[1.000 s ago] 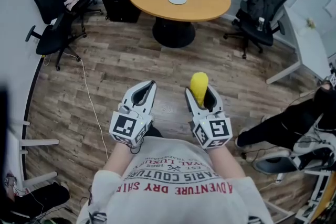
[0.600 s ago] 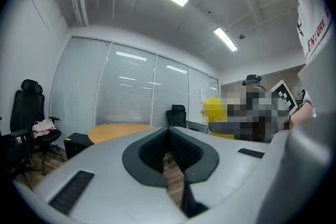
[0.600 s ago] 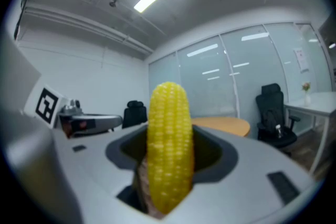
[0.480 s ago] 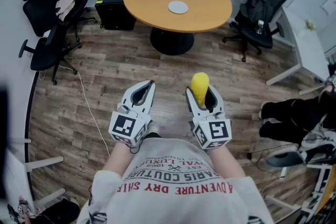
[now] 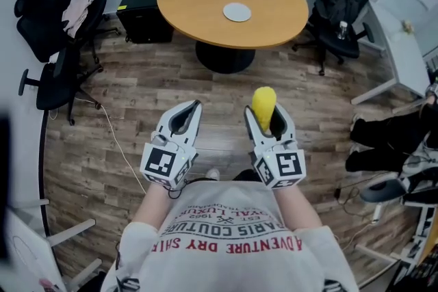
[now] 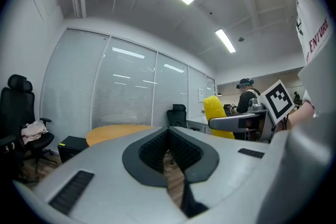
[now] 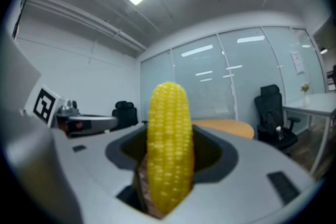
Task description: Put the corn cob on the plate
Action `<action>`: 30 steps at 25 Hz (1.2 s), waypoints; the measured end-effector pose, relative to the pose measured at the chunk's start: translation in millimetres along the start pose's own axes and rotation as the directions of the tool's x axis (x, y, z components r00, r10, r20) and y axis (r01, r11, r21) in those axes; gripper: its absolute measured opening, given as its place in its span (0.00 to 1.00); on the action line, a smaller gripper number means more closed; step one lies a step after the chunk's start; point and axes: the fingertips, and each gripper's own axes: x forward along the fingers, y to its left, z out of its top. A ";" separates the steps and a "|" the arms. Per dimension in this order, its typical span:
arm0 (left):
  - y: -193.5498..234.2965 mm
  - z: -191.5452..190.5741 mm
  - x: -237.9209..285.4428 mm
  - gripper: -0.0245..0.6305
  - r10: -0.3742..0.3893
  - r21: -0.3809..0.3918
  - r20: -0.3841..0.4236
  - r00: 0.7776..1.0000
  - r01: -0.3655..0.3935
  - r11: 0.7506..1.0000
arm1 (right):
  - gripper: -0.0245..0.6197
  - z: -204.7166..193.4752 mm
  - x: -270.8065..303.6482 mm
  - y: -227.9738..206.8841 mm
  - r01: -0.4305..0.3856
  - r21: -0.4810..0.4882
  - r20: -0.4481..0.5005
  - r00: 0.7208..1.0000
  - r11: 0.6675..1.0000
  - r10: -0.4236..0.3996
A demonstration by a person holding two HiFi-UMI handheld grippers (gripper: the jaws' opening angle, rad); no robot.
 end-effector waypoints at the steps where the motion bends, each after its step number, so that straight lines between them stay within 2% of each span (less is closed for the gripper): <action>1: 6.2 -0.8 2.5 0.09 0.003 -0.004 -0.002 1.000 -0.003 1.000 | 0.45 -0.6 7.4 -0.2 -0.002 0.002 -0.005 1.000 1.000 0.002; 8: 35.6 -3.8 34.0 0.09 0.031 -0.012 -0.005 1.000 -0.031 0.999 | 0.45 4.0 55.0 -17.3 -0.025 0.005 -0.012 1.000 1.000 0.025; 14: 56.4 -9.6 76.9 0.09 0.080 0.000 -0.009 0.997 -0.080 0.997 | 0.45 -0.3 103.0 -46.8 -0.076 0.018 -0.020 0.997 0.997 0.076; 21: 81.1 0.9 152.4 0.09 0.165 0.004 -0.007 0.986 -0.165 0.986 | 0.45 14.9 171.9 -101.0 -0.163 0.006 -0.034 0.986 0.987 0.163; 30: 100.8 0.9 263.2 0.09 0.258 0.000 0.005 0.966 -0.258 0.966 | 0.45 19.6 249.7 -179.0 -0.282 -0.025 -0.064 0.958 0.959 0.280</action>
